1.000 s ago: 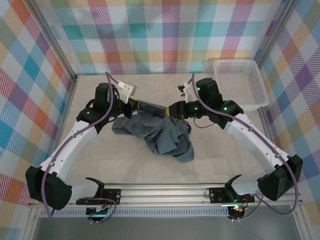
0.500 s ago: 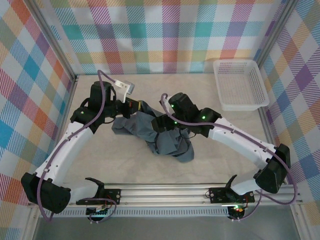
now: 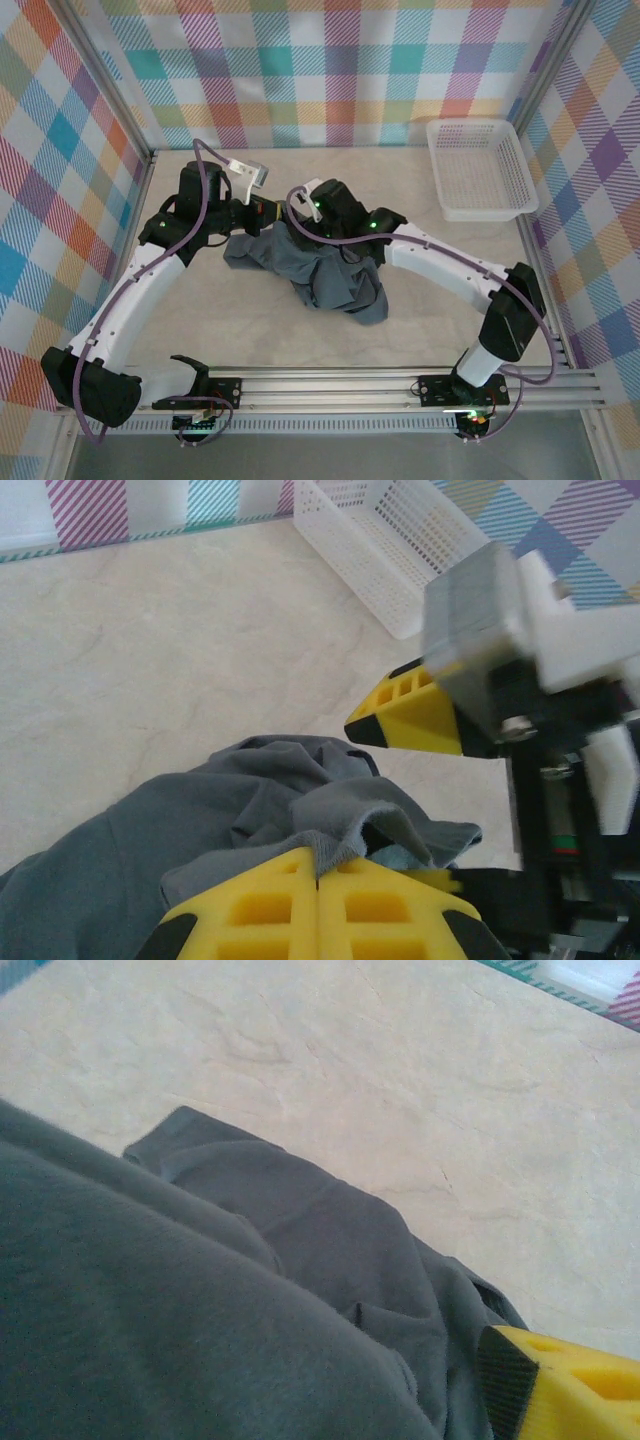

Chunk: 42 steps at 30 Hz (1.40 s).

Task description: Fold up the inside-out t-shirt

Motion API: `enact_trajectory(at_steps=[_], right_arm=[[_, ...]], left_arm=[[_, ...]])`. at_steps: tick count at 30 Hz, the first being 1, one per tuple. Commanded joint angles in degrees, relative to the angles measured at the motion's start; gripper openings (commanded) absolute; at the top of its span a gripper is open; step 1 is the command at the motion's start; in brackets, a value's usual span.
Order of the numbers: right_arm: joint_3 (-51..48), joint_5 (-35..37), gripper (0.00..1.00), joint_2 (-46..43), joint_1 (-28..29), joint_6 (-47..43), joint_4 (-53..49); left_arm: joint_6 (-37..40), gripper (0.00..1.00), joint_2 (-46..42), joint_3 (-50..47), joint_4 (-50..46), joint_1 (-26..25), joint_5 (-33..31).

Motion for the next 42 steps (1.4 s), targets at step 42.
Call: enact_trajectory(at_steps=[42], right_arm=[[-24.59,-9.21,0.83,-43.26,-15.19,19.03,-13.49]], left_arm=[[10.89,0.40,3.18,-2.32,13.38,-29.72,-13.65]])
